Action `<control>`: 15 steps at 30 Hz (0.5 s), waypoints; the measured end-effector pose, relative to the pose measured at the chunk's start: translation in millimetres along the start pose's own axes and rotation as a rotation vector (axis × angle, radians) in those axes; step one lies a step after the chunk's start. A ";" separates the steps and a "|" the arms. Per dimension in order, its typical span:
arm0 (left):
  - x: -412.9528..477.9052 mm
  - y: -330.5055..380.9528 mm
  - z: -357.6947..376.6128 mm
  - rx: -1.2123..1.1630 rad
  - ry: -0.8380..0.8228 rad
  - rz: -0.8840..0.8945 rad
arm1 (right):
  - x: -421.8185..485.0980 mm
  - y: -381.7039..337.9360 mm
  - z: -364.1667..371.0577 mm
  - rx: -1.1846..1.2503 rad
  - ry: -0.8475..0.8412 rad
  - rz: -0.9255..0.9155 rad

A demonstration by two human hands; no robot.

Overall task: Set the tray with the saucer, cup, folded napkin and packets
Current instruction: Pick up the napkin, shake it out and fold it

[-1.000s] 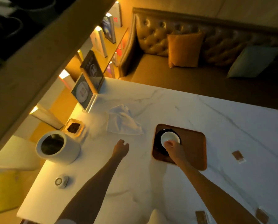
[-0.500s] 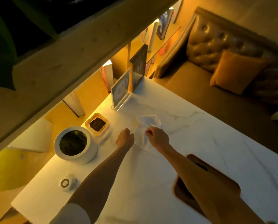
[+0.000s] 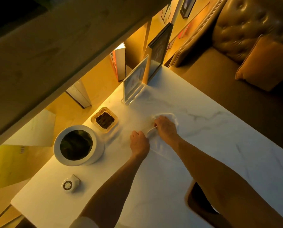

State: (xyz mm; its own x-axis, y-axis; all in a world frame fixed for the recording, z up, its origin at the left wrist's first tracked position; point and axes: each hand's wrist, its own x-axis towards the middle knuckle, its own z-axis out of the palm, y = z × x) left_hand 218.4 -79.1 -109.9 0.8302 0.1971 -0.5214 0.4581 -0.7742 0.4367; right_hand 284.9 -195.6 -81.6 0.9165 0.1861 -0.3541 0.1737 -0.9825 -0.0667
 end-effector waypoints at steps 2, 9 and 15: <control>-4.2 -3.2 -3.3 -0.047 -0.004 0.042 | -15.0 11.2 -6.2 0.021 0.016 0.004; -40.2 -1.4 -56.5 -0.322 0.004 0.272 | -97.3 45.2 -52.7 0.088 0.146 0.068; -93.4 35.6 -139.2 -0.273 0.049 0.547 | -169.3 53.0 -121.1 0.098 0.294 0.045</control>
State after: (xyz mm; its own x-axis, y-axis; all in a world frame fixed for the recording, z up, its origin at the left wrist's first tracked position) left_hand 201.4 -41.4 56.4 0.9787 -0.1526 -0.1375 0.0212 -0.5907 0.8066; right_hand 182.6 -279.2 87.8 0.9899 0.1204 -0.0747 0.1080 -0.9824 -0.1522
